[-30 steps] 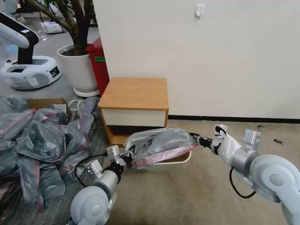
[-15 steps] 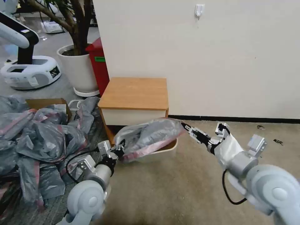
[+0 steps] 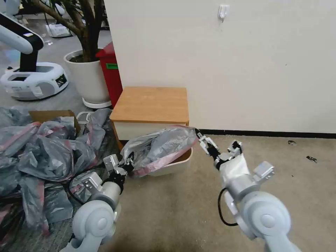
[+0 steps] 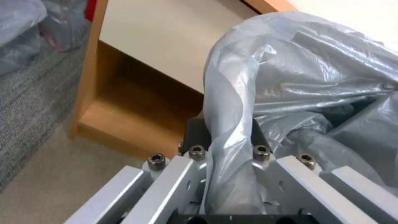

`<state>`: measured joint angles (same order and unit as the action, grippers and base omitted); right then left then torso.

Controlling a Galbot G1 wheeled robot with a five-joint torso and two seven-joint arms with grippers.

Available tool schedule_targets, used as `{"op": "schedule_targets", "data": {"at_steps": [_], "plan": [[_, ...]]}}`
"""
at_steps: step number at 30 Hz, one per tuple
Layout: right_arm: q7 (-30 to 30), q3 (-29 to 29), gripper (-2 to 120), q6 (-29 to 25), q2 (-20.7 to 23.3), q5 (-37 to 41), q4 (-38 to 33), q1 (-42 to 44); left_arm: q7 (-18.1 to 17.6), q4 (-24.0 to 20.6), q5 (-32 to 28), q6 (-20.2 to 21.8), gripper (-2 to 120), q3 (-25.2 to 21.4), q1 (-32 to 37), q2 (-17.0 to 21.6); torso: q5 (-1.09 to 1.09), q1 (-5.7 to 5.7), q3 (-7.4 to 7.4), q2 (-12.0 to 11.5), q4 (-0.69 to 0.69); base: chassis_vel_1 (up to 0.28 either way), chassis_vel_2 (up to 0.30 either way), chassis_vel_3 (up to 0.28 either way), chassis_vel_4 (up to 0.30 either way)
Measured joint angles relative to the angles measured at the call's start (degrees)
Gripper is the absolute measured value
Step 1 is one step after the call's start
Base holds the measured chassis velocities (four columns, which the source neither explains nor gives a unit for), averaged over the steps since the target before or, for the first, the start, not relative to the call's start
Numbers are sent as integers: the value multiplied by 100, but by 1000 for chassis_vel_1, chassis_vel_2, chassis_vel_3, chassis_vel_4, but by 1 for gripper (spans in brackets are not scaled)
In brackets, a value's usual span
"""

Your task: Pick up the garbage bag from the table and place it over the trash can.

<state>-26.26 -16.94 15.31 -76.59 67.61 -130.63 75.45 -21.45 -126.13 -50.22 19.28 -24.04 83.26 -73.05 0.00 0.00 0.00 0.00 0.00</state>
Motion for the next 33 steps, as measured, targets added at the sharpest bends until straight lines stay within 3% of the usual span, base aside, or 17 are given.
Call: {"op": "schedule_targets", "data": {"at_steps": [22,33], "plan": [[48,-179,3,-9,-70,-160,35,95,47,-189,-10,-25,5,51,71,-84,0,0,0,0,-1,0,0,0,0],[43,-293,0,29,72,-200,-163,405,47,-204,-289,-29,5,-1,10,-67,0,0,0,0,0,0,0,0,0]]}}
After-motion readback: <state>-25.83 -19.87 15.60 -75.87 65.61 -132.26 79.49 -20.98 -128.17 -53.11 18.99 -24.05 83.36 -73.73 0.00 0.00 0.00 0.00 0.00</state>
